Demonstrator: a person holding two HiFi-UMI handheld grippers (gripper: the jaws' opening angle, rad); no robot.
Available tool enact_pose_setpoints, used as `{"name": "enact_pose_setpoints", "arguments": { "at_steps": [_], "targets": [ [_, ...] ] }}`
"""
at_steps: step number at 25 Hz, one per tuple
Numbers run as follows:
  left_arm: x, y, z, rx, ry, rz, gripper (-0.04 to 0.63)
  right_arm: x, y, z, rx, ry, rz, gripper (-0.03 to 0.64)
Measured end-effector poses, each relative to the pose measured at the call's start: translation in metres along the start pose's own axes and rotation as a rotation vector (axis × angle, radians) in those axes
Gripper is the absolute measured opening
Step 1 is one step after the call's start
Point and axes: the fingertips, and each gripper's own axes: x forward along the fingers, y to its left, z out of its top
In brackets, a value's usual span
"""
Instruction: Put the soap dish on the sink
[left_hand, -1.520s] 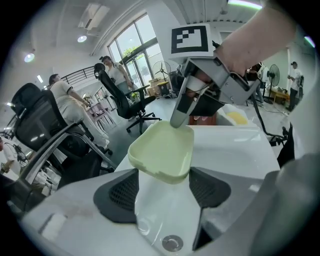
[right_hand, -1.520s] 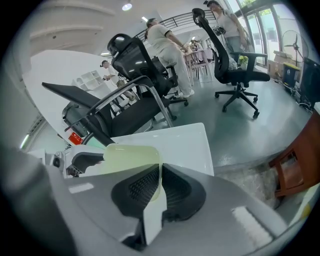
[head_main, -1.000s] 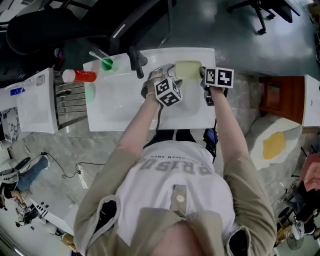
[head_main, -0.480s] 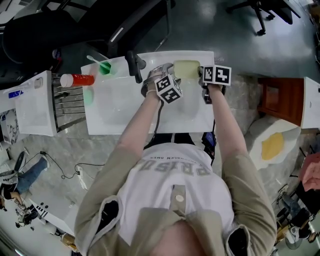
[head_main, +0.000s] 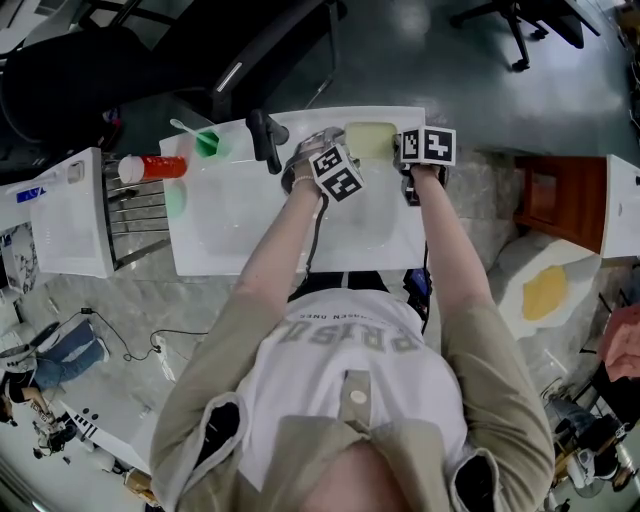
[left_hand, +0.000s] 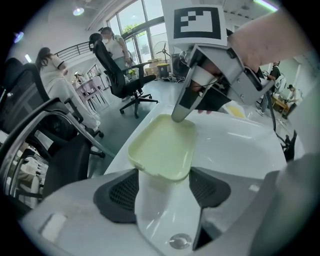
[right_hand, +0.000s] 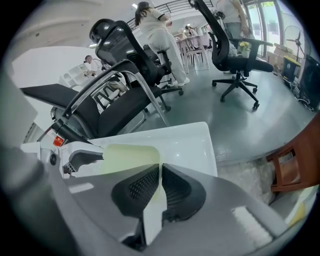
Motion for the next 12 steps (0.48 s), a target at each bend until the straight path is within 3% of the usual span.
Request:
{"name": "enact_pose_setpoints", "arguments": {
  "at_steps": [12],
  "targets": [
    [0.0091, -0.0027, -0.0090, 0.009, 0.072, -0.043, 0.330, 0.0069, -0.0014, 0.0022, -0.019, 0.030, -0.039, 0.020]
  ]
}}
